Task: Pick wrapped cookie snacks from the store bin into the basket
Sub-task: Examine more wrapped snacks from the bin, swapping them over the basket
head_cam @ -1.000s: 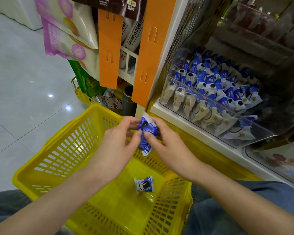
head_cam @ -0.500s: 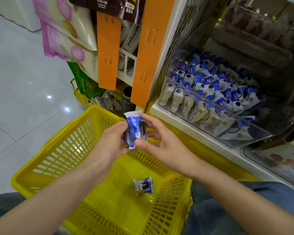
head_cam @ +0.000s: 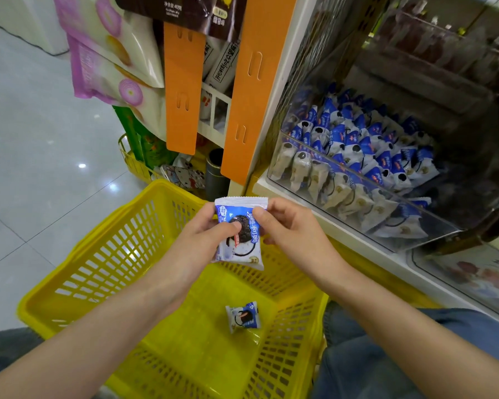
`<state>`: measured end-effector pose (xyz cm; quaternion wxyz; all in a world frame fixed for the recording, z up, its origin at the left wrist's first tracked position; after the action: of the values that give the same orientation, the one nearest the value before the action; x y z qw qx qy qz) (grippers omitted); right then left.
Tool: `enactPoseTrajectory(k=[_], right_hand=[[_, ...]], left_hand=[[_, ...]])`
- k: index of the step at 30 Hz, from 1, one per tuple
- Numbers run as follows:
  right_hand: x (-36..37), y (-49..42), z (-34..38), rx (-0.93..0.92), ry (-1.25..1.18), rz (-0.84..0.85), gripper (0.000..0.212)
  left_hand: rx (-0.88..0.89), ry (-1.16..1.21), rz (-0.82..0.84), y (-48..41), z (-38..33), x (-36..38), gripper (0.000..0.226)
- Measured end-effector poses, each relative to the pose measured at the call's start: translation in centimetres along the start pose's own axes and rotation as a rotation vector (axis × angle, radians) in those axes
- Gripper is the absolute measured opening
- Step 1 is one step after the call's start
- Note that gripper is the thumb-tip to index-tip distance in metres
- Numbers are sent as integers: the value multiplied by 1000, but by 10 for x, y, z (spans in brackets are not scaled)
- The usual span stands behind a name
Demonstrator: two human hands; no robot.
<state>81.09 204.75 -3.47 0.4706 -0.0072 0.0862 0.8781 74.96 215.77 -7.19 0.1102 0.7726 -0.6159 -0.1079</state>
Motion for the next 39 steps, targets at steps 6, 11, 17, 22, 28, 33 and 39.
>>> enactPoseTrajectory(k=[6,11,17,22,28,33,39], right_hand=[[7,16,26,-434,550,17,15],[9,21,40,-621,740,18,17],[-19,12,43,-424,226,-130,11],[-37,9,50,-351,87,-187,11],[-64,1,85,-507,301,-310,20],[-123,-54,108,-476,497,-483,15],[-165,-129,82,-67,700,-407,31]], left_hand=[[-70,68,-29,-3,11,1,22],[-106,143,9,-6,9,6,21],[79,-2,149,-6,-24,22,40],[197,-60,110,-13,-44,26,29],[279,-118,-22,-23,-62,26,25],[264,-94,-25,-32,-72,27,33],[210,-85,-48,-44,-74,22,36]])
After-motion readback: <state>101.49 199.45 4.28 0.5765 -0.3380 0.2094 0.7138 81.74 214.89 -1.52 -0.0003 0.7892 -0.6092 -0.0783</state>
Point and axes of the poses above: each hand's wrist, its own y-axis away from the middle knuckle, its own x-axis out of the palm, z = x × y, the point moved 7 cm from there along -y, towards the middle knuckle, and after that the axes turned 13 degrees about -y, right-handed, at the moved point
